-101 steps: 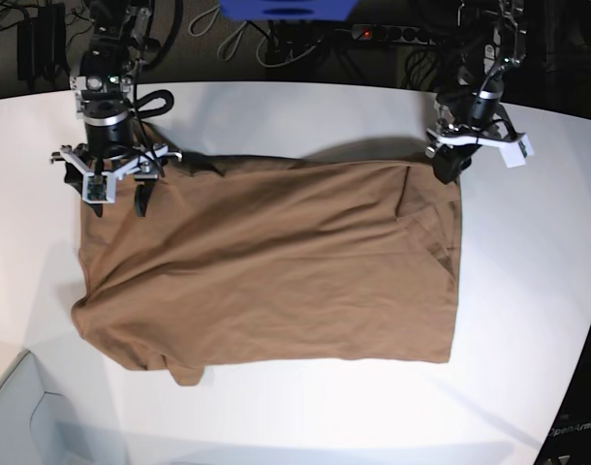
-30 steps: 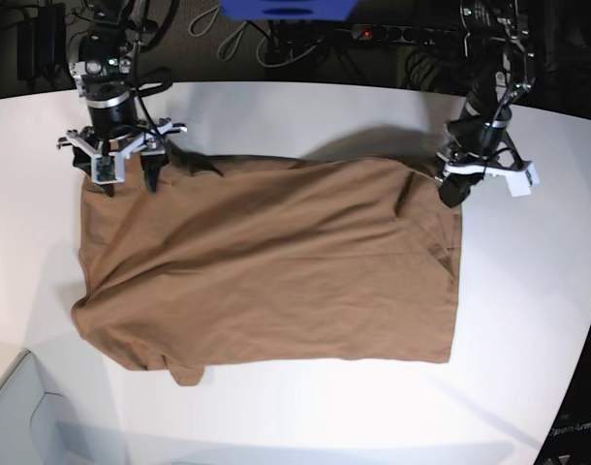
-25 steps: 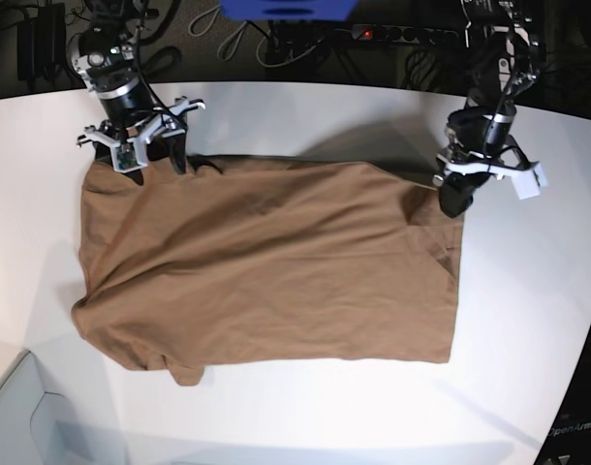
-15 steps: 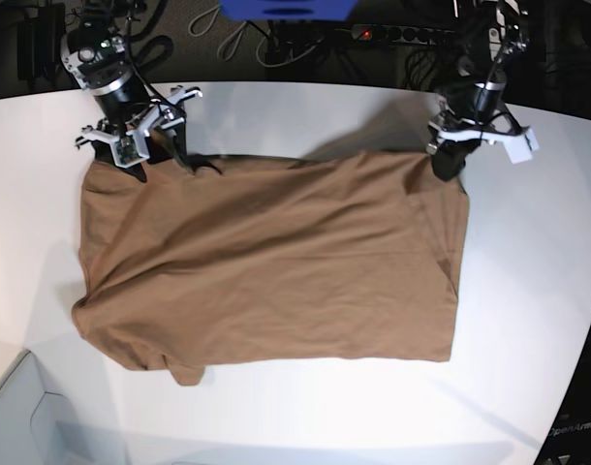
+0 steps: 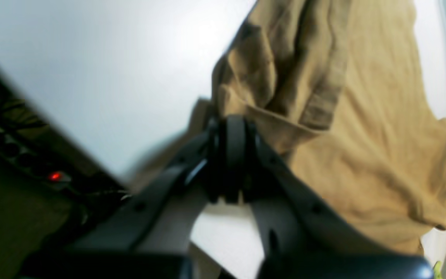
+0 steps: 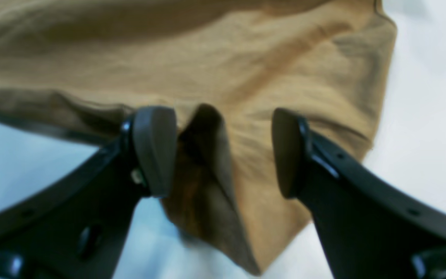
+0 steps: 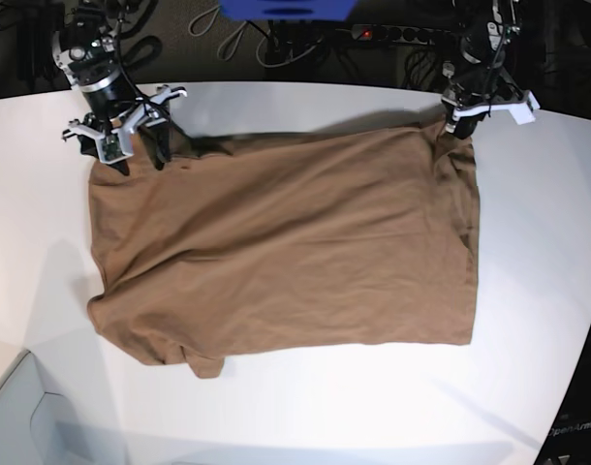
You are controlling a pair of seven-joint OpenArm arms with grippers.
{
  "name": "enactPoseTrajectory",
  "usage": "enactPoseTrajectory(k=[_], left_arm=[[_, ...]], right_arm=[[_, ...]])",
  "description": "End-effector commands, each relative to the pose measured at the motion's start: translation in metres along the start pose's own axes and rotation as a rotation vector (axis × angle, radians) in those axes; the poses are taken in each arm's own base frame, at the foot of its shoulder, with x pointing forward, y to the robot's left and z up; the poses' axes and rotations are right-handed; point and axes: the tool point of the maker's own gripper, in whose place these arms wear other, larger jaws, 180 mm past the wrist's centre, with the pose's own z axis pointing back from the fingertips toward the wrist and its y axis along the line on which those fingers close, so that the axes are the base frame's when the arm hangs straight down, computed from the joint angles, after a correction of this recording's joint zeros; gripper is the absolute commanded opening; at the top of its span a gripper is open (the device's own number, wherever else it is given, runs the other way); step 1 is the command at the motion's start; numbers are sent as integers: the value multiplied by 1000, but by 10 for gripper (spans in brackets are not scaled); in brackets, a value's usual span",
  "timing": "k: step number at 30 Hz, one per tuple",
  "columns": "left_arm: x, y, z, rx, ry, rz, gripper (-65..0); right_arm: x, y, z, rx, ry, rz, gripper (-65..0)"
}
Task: Layout the t-shirt on the table in an organized manner, then fold the t-shirt properly
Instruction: 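Release and reposition the left gripper along the shirt's side edge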
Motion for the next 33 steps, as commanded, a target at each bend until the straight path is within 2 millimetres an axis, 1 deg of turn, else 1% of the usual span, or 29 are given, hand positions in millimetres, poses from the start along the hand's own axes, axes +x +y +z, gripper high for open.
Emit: enactPoseTrajectory(k=[1,4,7,9,12,15,17,19,24,29,31,33], left_arm=[[-3,6,5,15,15,-3,-648],[-4,5,6,13,20,-4,-645],[-10,14,14,29,37,16,-643],[-12,16,20,24,44,65,-620],[2,22,34,22,9,137,-557],[14,11,43,-13,-7,152,-494],[27,5,49,-35,-10,139,-464],[34,-1,55,-58,6,153,-447],[51,-25,70,-162,44,228,-442],[56,-68,56,-296,81,208,-447],[46,-90,45,-342,133,172,-447],[30,-110,33,-355,188,75,-452]], right_arm=[[14,-2,2,-1,-54,5,-258],[10,-2,1,0,-43,2,-258],[9,-1,2,1,-39,-1,-258],[9,-1,2,1,-39,-1,-258],[9,0,2,3,-39,-2,-258],[9,1,2,6,-40,-2,-258],[9,2,2,6,-40,-3,-258],[10,1,1,5,-42,-3,-258],[9,2,1,6,-41,-4,-258],[10,3,1,7,-43,-9,-258],[10,6,0,7,-45,-25,-258],[10,7,0,7,-46,-26,-258]])
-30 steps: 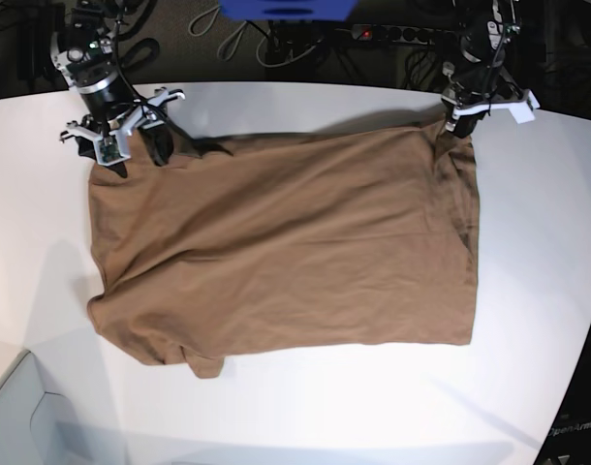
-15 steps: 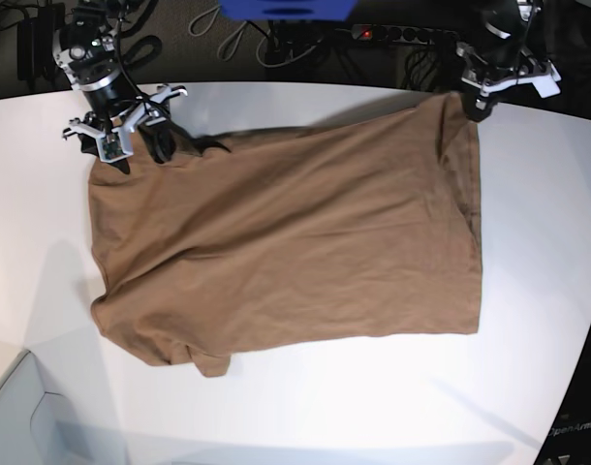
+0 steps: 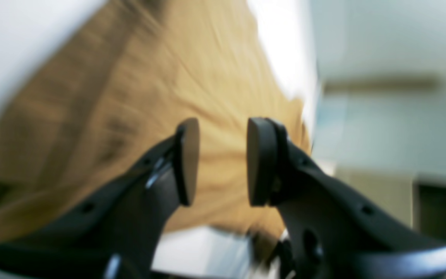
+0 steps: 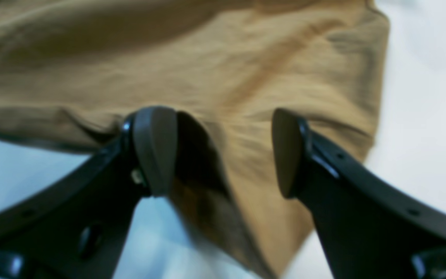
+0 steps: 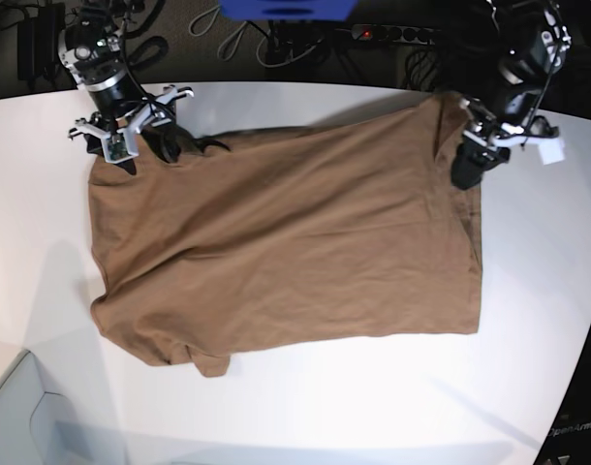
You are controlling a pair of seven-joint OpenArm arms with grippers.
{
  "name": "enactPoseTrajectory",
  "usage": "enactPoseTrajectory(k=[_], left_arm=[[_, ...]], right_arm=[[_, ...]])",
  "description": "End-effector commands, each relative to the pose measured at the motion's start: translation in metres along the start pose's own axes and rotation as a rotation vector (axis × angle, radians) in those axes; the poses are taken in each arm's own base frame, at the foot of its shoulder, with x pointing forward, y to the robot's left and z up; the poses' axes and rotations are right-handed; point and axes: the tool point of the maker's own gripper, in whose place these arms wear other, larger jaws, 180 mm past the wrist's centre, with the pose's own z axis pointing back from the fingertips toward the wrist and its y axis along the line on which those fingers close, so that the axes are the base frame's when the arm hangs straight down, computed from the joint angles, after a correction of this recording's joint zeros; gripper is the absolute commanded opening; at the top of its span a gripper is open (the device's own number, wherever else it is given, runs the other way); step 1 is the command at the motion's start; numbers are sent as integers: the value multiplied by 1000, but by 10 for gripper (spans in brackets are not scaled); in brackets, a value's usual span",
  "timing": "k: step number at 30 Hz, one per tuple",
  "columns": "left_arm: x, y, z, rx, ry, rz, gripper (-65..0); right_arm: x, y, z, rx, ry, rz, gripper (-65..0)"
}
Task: Layout the t-shirt on the table in an organized manner, then fold the t-shirt properly
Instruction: 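Release and reposition the left gripper along the shirt's side edge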
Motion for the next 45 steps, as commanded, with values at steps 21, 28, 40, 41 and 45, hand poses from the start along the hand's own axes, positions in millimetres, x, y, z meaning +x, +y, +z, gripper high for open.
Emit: enactPoseTrajectory(k=[21,28,40,41,45], left_arm=[[14,59,0,392,-66,-311,-543],[53,71,28,449,-193,-292,-542],[1,6,-24,243,-45,-326,-545],[-9,4,-30,257,-15,-353,-545],[-42,9,-50,312,89,-468,-545]], right_arm=[[10,-1,2,0,-42,-3,-258],[9,-3,3,-5,-40,-2,-258],[9,0,3,0,-40,-3,-258],[8,0,3,0,-38,-4,-258],[8,-1,3,-1,-36,-4,-258]])
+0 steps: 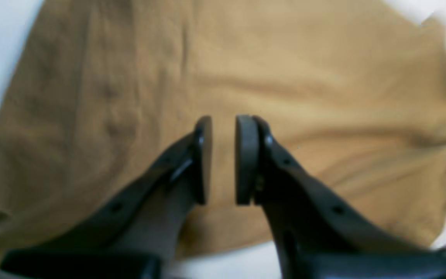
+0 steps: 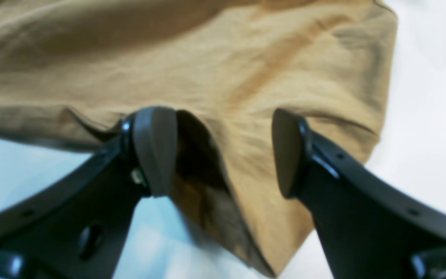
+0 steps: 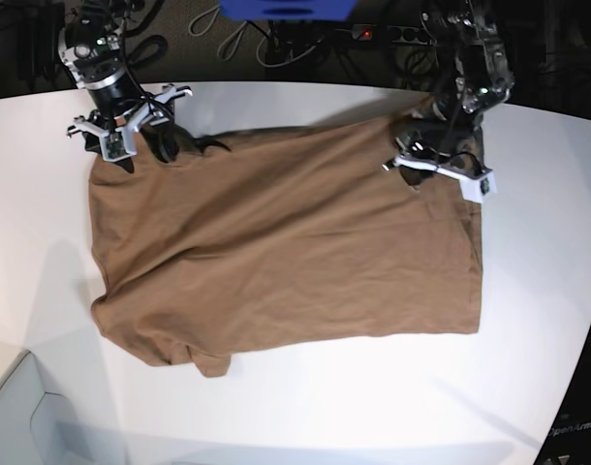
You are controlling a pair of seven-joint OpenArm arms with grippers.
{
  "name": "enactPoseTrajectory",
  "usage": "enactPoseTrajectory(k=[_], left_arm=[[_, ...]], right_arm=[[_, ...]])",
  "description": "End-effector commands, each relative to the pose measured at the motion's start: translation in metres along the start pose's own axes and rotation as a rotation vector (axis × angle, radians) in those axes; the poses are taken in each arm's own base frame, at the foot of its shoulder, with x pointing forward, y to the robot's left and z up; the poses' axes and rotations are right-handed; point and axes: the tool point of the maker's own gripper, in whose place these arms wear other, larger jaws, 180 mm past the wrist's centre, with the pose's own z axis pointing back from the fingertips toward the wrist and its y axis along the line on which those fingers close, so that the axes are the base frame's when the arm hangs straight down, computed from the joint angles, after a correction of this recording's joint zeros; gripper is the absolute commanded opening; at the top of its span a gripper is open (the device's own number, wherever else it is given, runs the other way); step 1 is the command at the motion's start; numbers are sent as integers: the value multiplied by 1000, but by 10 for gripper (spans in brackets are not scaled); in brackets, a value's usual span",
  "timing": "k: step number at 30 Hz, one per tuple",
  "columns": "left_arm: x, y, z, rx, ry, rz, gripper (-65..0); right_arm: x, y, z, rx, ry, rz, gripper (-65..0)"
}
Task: Layout the t-shirt on the table in an organized manner, then fold the t-shirt properly
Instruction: 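Release and reposition the left gripper along the shirt's side edge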
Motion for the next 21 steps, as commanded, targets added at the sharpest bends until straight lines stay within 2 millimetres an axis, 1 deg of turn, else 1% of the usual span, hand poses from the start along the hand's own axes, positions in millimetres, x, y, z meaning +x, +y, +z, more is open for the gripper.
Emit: enactPoseTrajectory(k=[1,4,6,10,12,14,16,18,21], left_arm=[[6,-5,0,-8,-22,-12,-545],[0,4,-2,31,-7,-39,-545],[-6,16,-6,72,11,-56,-544],[-3,55,-6,169,15,-51,-543],[1,76,-4,213,14,-37,-543],[7,92,1,247,2,-30,-543],[23,106,13,284,-47,-14,-544],[40,125,38,338,-125,12,-542],[61,130,66,347,-232,92,-542]], right_arm=[[10,-1,2,2,-42,1,-258],[9,-2,3,-2,-40,1,-258],[9,-2,3,-2,-40,1,-258],[9,-2,3,-2,-40,1,-258],[9,-2,3,-2,-40,1,-258],[10,-2,3,-1,-41,1,-258],[10,-2,3,-1,-41,1,-258],[10,-2,2,-1,-42,1,-258],[11,-2,2,-2,-45,1,-258]])
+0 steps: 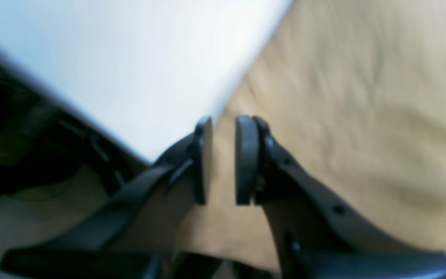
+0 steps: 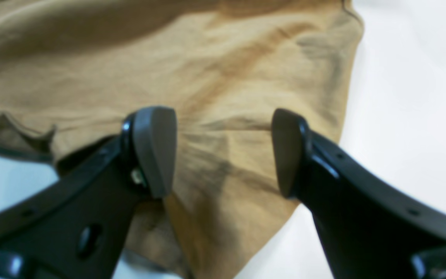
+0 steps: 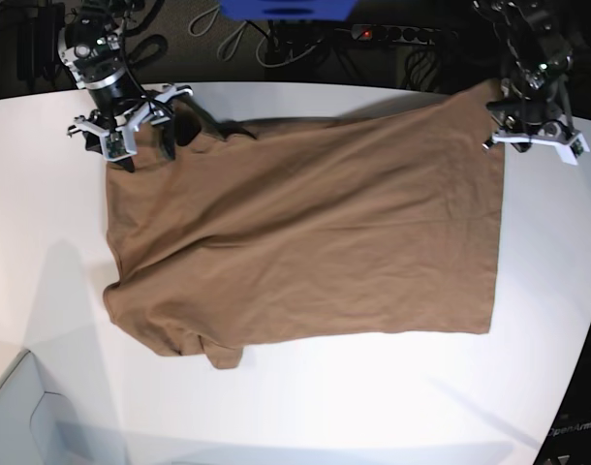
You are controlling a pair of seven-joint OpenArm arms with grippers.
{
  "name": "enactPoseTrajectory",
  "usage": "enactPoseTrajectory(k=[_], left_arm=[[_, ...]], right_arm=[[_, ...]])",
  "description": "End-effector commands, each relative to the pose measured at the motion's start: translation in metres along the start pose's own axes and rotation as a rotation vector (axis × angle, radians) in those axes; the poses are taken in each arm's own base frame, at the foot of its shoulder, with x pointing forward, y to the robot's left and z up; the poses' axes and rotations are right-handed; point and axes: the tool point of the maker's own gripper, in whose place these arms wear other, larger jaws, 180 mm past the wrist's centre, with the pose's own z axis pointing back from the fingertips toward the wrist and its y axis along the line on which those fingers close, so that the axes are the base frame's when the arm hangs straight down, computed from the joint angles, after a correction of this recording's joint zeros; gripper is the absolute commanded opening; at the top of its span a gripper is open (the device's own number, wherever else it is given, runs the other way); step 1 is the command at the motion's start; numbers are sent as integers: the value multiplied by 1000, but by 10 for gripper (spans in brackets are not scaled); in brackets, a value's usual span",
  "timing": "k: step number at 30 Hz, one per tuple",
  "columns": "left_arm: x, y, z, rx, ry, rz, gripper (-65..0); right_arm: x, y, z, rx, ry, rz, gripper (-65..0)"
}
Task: Layout the t-shirt on the table in an organized manner, then fold the t-shirt properly
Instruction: 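Release and reposition the left gripper along the shirt's side edge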
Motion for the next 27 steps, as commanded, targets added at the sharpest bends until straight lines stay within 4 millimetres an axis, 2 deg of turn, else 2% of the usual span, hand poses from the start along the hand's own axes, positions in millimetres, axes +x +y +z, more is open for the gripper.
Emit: enactPoseTrajectory(k=[1,4,8,12,14,17,20,25,27], left_arm=[[10,-3,6,-31,-30,42,-542],[18,12,9,-49,-46,177,-542],[11,17,3,-96,-11,301,-542],[0,5,-3,-145,30,346,-542],[-5,-14,-10,-182,57,327,-542],[-22,-37,-25,-209,118,296,-542],[-43,-50,-45,-192,184,251,-542],[-63,-50,-72,-118,249,181,-542],[-59,-45,-79,-88,246,149,-542]], right_arm=[[12,0,1,3,-46,2,-258],[9,1,1,8,-39,-2,-258],[-2,3,-2,14,-16,-20,-258],[-9,3,-3,17,-3,-33,-258],[-10,3,-3,17,-1,-33,-258],[-10,3,-3,17,-1,-33,-258],[-13,3,-1,17,7,-33,-258],[-22,4,4,20,35,-32,-258],[-26,5,6,22,45,-33,-258]])
